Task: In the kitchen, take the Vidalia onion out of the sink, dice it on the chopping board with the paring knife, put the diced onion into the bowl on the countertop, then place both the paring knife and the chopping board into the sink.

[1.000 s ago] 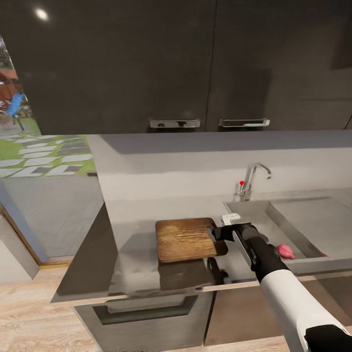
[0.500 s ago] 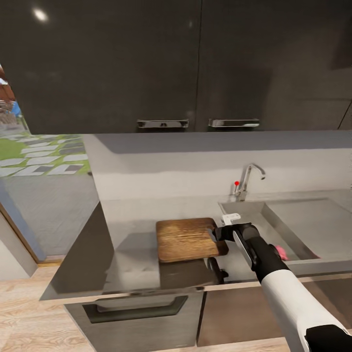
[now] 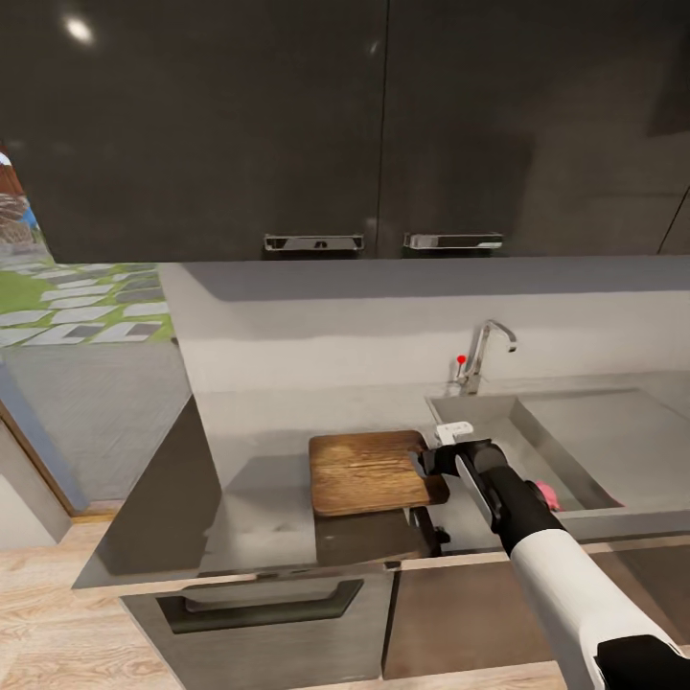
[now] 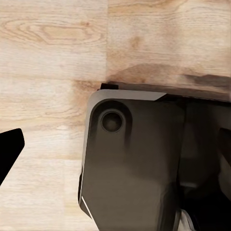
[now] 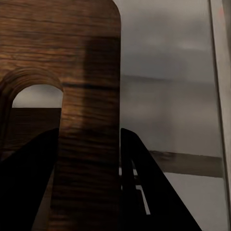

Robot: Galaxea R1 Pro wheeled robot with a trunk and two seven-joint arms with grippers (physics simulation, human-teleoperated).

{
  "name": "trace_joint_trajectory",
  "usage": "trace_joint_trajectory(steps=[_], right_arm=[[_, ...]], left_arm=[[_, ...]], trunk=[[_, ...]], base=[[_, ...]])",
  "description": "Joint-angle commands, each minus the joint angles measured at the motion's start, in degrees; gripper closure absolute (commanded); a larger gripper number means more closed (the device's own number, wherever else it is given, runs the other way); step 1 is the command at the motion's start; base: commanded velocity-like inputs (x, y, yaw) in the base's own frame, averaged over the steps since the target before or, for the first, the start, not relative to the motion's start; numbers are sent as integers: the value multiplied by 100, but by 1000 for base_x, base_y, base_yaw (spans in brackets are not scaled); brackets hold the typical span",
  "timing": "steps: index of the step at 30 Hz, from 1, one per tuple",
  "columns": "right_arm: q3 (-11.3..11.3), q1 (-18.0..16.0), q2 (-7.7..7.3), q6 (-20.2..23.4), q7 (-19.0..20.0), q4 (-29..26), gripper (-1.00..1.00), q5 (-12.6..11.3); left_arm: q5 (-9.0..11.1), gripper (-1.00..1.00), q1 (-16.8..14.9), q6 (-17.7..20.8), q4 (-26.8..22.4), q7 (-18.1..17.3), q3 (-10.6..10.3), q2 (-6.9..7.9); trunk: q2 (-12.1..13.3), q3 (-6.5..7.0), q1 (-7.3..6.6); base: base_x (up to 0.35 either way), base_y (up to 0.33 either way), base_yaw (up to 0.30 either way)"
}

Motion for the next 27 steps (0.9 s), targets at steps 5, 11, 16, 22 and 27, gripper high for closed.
trace_joint_trajectory(steps=[5, 11, 16, 22, 27], right_arm=[[21, -5, 13, 1, 9, -4, 100, 0], [17, -4, 18, -3, 6, -4, 100, 2], [16, -3, 18, -8, -25, 62, 100, 6], [22, -4, 24, -38, -259, 97, 100, -2], [17, -5, 15, -61, -286, 101, 100, -2]], left_arm=[[57, -100, 2, -5, -9, 1, -6, 0], [57, -100, 2, -5, -9, 1, -6, 0], [57, -100, 2, -5, -9, 1, -6, 0], [57, -100, 2, -5, -9, 1, -6, 0], [57, -100, 2, -5, -9, 1, -6, 0]], trunk=[[-12, -11, 4], [-12, -11, 4], [-12, -11, 4], [-12, -11, 4], [-12, -11, 4]], base=[[0, 0, 0], [0, 0, 0], [0, 0, 0], [47, 0, 0], [81, 0, 0]])
